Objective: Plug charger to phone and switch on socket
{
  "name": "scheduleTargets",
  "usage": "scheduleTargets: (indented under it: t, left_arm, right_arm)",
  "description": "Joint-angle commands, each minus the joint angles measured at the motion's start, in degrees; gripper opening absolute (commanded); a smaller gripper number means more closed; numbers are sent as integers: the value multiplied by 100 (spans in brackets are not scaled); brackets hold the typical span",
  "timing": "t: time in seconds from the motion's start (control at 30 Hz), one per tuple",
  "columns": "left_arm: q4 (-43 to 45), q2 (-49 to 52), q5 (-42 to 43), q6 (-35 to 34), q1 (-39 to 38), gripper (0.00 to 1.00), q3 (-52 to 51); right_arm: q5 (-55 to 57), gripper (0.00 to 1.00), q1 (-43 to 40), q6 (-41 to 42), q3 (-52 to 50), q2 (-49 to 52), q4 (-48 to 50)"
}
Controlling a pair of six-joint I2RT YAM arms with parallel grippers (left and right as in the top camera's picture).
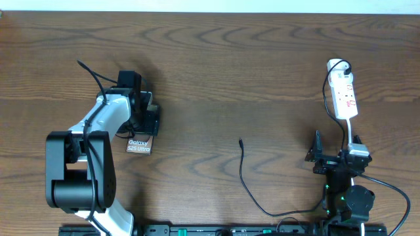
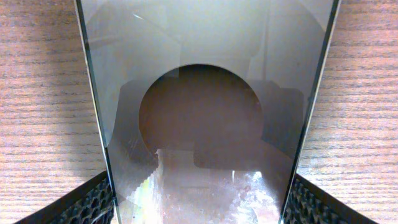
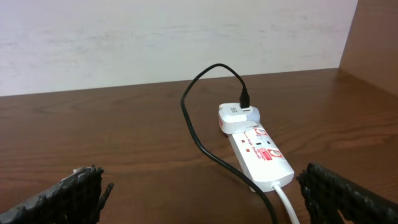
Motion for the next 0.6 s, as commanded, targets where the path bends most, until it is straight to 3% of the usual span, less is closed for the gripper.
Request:
scheduleTargets:
  t: [0.0,0.13,0.23,0.57]
  left_arm:
    - [-9,101,-48,72,2,42,-214]
    - [-9,101,-48,72,2,25,-214]
    - [-9,101,-48,72,2,8,-214]
    - [33,96,-50,74,2,8,-210]
  right_arm:
    - [66,99,52,-70,-4,-33,-24]
    - [66,99,52,-70,-4,-33,-24]
    - [66,99,52,-70,-4,-33,-26]
    - [66,99,52,-70,-4,-33,-24]
